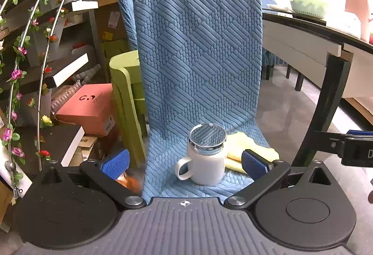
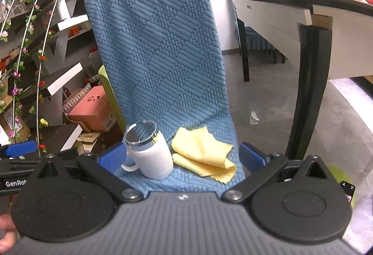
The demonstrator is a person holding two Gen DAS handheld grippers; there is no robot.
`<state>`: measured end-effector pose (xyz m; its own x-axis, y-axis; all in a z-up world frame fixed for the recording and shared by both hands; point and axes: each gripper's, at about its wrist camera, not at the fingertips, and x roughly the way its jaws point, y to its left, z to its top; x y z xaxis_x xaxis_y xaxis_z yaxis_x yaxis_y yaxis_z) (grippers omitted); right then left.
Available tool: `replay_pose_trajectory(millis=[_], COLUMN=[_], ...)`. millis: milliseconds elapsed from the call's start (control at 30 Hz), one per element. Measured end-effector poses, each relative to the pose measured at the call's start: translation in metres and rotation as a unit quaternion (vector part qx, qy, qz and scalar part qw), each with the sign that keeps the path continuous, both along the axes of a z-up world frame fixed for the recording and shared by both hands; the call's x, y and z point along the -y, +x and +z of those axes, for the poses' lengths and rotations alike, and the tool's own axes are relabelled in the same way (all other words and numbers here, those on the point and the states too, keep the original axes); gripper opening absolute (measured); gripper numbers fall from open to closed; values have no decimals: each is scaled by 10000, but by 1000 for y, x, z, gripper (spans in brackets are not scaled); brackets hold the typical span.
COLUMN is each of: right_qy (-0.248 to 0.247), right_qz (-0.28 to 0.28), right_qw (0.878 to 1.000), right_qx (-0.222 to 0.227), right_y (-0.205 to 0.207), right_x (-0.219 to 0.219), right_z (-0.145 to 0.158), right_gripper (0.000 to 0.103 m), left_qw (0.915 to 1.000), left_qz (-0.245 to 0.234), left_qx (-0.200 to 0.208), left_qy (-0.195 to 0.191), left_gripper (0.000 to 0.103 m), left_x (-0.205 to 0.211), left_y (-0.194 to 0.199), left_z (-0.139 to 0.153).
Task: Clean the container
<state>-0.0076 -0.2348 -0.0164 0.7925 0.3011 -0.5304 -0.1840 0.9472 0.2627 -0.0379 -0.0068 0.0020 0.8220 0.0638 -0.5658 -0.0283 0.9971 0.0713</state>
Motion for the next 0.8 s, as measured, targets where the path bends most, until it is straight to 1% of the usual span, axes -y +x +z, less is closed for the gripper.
replay_pose_trajectory(millis=[167, 433, 600, 733, 800], right_qy=[-49, -54, -78, -171, -205], right_qz=[-119, -206, -129, -57, -18], right_qw=[9998, 9997, 9995, 9994, 9993], right_qx=[119, 85, 265, 286, 319], right_y=[-2, -4, -6, -8, -8], right_x=[4, 13, 15, 14, 13], right_z=[2, -4, -1, -2, -3], right_gripper=[103, 103, 103, 103, 103], left_qw=[10000, 9999, 9996, 9997, 9996], left_qz=[-2, 26, 41, 103, 127], left_qx=[19, 111, 237, 241, 257], left_qy=[-18, -20, -136, -9, -59], left_gripper=[103, 103, 103, 103, 103], left_x=[-2, -3, -7, -7, -10], left_y=[-1, -4, -6, -7, -7], left_z=[1, 5, 4, -3, -6])
